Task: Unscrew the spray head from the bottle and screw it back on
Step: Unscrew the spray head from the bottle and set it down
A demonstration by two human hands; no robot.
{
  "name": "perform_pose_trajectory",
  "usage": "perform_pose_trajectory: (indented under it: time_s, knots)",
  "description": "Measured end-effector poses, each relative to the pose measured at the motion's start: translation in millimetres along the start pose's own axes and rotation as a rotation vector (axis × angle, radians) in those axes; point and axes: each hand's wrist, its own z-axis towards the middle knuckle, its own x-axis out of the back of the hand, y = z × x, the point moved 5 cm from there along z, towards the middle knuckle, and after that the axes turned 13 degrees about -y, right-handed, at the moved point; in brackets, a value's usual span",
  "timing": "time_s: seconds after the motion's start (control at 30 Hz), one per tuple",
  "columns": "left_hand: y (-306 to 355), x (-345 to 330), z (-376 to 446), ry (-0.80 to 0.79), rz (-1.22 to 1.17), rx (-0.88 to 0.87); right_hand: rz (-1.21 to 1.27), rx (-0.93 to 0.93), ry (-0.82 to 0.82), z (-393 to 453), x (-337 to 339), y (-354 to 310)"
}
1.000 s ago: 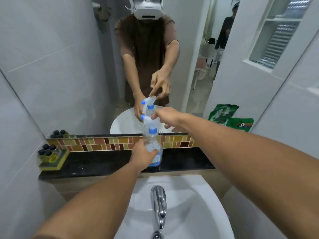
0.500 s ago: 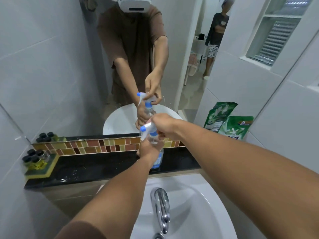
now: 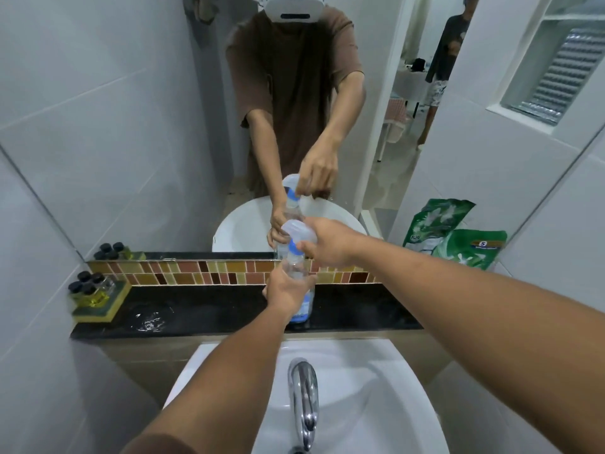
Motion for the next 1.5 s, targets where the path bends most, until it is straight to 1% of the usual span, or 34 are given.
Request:
perform_pose_trajectory:
  time_s: [0.13, 0.27, 0.33, 0.4, 0.47, 0.57, 0.63, 0.67, 0.73, 0.83, 0.93, 1.0, 1.1, 1.2, 1.3, 1.37, 1.5]
  knots:
    - [-3.2, -0.4, -3.4, 0.005, -0.038, -0.004, 0.078, 0.017, 0.146, -30.8, 42.5, 6.7]
    - [-5.7, -0.9, -5.2, 0.040, -0.066, 0.015, 0.244, 0.113, 0.336, -97.1, 80.0, 29.6]
    - [-5.3, -1.4, -5.4, 0.042, -0.076, 0.019, 0.361, 0.149, 0.382, -131.3, 83.6, 54.3]
    - [-4.8, -1.2, -6.0, 0.047, -0.076, 0.020, 0.515, 0.142, 0.385, -151.4, 69.7, 88.9]
    - [-5.0, -0.6, -7.2, 0.054, -0.078, 0.020, 0.727, 0.071, 0.378, -152.8, 39.4, 128.7]
    - [-6.4, 1.5, -9.2, 0.061, -0.077, 0.014, 1.228, -0.142, 0.360, -133.6, -25.3, 177.5]
    - [-8.8, 5.0, -9.7, 0.067, -0.081, 0.013, 1.493, -0.279, 0.362, -116.8, -65.2, 199.3]
    - [-10.1, 6.8, -9.9, 0.067, -0.080, 0.015, 1.583, -0.333, 0.366, -108.9, -82.3, 206.9]
    - [-12.4, 10.5, -10.0, 0.066, -0.074, 0.021, 1.675, -0.421, 0.369, -94.7, -109.8, 216.3]
    - [-15.8, 18.9, -10.1, 0.107, -0.092, 0.019, 1.651, -0.518, 0.334, -73.0, -136.0, 219.0]
    - [-18.6, 26.7, -9.7, 0.120, -0.093, 0.016, 1.482, -0.638, 0.255, -51.4, -150.0, 215.7]
    - [-20.1, 32.2, -8.8, 0.129, -0.088, -0.007, 1.356, -0.685, 0.238, -39.7, -152.0, 211.0]
    - [-22.1, 42.6, -8.1, 0.157, -0.077, -0.029, 1.191, -0.691, 0.249, -25.3, -150.1, 201.4]
    - [-25.5, 51.9, -5.7, 0.152, -0.055, -0.017, 0.919, -0.687, 0.192, -17.0, -147.9, 189.9]
    - [-26.9, 55.7, -5.1, 0.151, -0.056, 0.016, 0.641, -0.723, 0.144, -13.2, -144.3, 180.8]
    - [-26.5, 56.5, -6.7, 0.146, -0.027, 0.030, 0.574, -0.742, 0.118, -12.3, -143.9, 177.3]
    - [-24.7, 60.9, -14.2, 0.067, 0.068, 0.023, 0.549, -0.736, 0.093, -24.2, -144.7, 174.6]
